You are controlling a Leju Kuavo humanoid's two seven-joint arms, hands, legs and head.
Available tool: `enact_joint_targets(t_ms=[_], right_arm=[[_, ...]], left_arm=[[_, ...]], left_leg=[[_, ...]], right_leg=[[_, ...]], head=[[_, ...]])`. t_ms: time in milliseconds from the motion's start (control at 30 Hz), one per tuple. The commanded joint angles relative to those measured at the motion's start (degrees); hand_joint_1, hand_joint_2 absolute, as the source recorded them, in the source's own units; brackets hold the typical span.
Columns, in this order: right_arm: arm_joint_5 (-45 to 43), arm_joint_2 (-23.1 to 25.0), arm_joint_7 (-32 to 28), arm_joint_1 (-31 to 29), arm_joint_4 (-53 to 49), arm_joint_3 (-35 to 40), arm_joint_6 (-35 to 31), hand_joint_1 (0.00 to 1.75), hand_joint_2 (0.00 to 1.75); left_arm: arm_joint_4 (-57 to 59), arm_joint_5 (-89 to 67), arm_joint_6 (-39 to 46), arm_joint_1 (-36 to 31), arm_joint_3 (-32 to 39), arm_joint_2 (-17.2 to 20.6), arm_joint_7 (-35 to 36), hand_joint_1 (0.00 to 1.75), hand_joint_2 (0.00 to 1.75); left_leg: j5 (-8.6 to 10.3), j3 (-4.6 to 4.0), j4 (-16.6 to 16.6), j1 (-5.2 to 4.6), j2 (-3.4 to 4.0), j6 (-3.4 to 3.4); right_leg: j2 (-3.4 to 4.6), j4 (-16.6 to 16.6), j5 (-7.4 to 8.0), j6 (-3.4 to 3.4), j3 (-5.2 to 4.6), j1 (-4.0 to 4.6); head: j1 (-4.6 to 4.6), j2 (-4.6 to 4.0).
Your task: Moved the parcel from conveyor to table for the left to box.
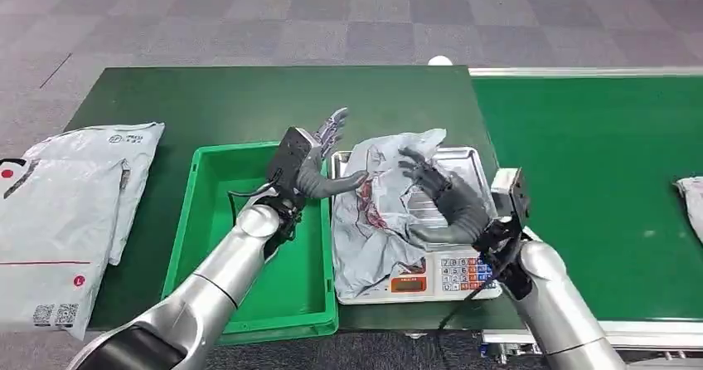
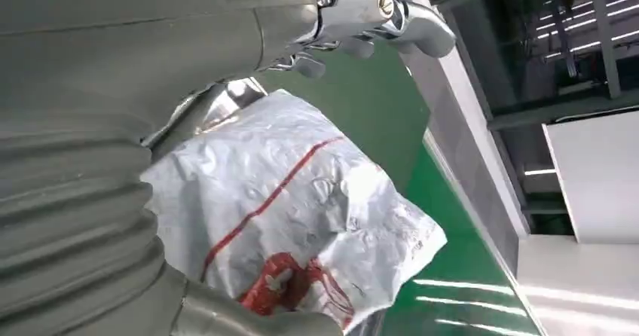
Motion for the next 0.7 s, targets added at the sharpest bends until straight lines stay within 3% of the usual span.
enact_joint_targets(t_ms=[33, 100, 133, 333, 367, 467, 533, 700], right_arm=[[3.7, 1.9, -5.8, -2.5, 10.2, -16.5, -8.1, 0.0, 1.75], [-3.6, 2.2, -5.3, -4.4, 15.8, -17.7, 0.0, 0.0, 1.75], [-4.8, 2.2, -5.2, -4.7, 17.1, -18.0, 1.0, 0.0, 1.75], [-5.6, 2.7, -5.3, -5.2, 18.3, -18.4, 0.6, 0.0, 1.75], [-6.1, 3.1, -5.1, -5.6, 19.4, -19.2, -0.6, 0.0, 1.75], [1.0, 2.9, -5.9, -7.4, 22.2, -19.1, -14.4, 0.0, 1.75], [2.9, 2.6, -4.8, -8.8, 24.3, -19.7, -19.0, 0.0, 1.75], [6.9, 0.7, -1.9, -12.1, 33.1, -20.4, -24.1, 0.0, 1.75]], left_arm=[[3.2, -0.7, -0.4, -1.8, -2.1, 0.3, 0.0, 0.0, 1.75], [3.6, -1.1, -0.6, -1.6, -3.0, 0.1, -0.2, 0.0, 1.75], [3.7, -1.2, -0.5, -1.6, -3.3, 0.0, -0.2, 0.0, 1.75], [3.6, -1.3, -0.4, -1.5, -3.5, 0.1, -0.2, 0.0, 1.75], [3.6, -1.7, -0.2, -1.3, -4.0, 0.1, -0.1, 0.0, 1.75], [5.4, -3.6, 2.7, -1.3, -6.4, -0.6, 1.6, 0.0, 1.75], [6.7, -6.3, 6.0, -1.2, -8.7, -1.2, 2.6, 0.0, 1.75], [9.6, -14.8, 12.2, -1.4, -16.0, -3.2, 5.4, 0.0, 1.75]], left_leg=[[0.02, 0.08, 0.0, 0.03, -0.11, 0.01], [0.0, 0.18, -0.1, 0.02, -0.09, 0.01], [-0.01, 0.27, -0.1, 0.06, -0.05, 0.0], [-0.02, 0.19, -0.1, 0.04, -0.04, -0.02], [-0.03, 0.23, -0.1, 0.07, 0.0, -0.03], [-0.03, 0.17, -0.1, 0.05, 0.07, -0.01], [-0.03, 0.22, -0.1, 0.05, 0.04, 0.0], [-0.01, 0.18, -0.1, 0.02, -0.08, 0.03]], right_leg=[[-0.12, -0.1, 0.0, -0.03, 0.15, 0.04], [-0.1, -0.1, 0.0, -0.04, 0.25, 0.03], [-0.06, -0.2, 0.02, -0.06, 0.35, 0.07], [-0.05, -0.1, 0.0, -0.06, 0.25, 0.06], [-0.01, -0.2, 0.02, -0.07, 0.29, 0.09], [0.06, -0.1, 0.02, -0.05, 0.2, 0.06], [0.03, -0.1, 0.03, -0.04, 0.26, 0.06], [-0.09, -0.1, 0.0, -0.02, 0.27, 0.03]], head=[[0.02, 0.0], [0.02, 0.0], [0.02, 0.0], [0.02, 0.0], [0.02, 0.0], [0.02, 0.0], [0.02, 0.0], [0.02, 0.0]])
